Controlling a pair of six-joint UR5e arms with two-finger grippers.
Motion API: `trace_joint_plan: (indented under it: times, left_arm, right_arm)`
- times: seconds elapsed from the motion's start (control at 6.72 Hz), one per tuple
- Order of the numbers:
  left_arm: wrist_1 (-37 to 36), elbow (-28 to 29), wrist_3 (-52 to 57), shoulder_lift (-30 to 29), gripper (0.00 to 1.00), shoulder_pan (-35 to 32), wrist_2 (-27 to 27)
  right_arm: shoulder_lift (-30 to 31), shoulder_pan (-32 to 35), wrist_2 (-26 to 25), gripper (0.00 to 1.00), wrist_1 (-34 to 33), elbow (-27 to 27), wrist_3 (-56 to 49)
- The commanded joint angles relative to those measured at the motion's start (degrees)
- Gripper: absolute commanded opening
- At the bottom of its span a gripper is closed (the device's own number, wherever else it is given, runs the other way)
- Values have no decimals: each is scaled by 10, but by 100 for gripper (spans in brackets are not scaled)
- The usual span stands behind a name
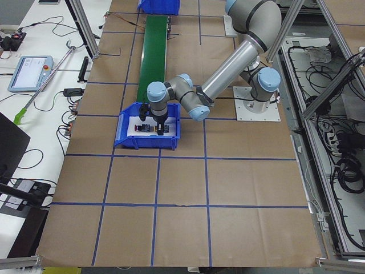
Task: Transport two buttons from left to right
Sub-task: 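Lower the left gripper and grasp the yellow-capped button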
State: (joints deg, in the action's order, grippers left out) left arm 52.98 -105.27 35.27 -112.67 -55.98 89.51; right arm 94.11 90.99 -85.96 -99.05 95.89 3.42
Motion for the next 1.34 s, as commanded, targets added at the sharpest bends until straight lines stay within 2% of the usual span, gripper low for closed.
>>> trace_joint_plan:
  times: [0.0,0.15,0.45,0.89,1.19]
  left_arm:
    - [0,8,-2,-1,16,0,12]
    - [-1,11,-3,2,7,0,12]
    - [22,44,-4,17,5,-1,12]
    - [171,136,-6,54,5,-6,12]
    - [233,188,-26,51,5,-26,8]
  right_arm:
    - [0,0,0,100,0,0,0]
    - [-1,0,0,100,0,0,0]
    - [0,1,0,100,-1,0,0]
    - [0,1,0,100,-2,0,0]
    - [-1,0,0,100,-3,0,-1]
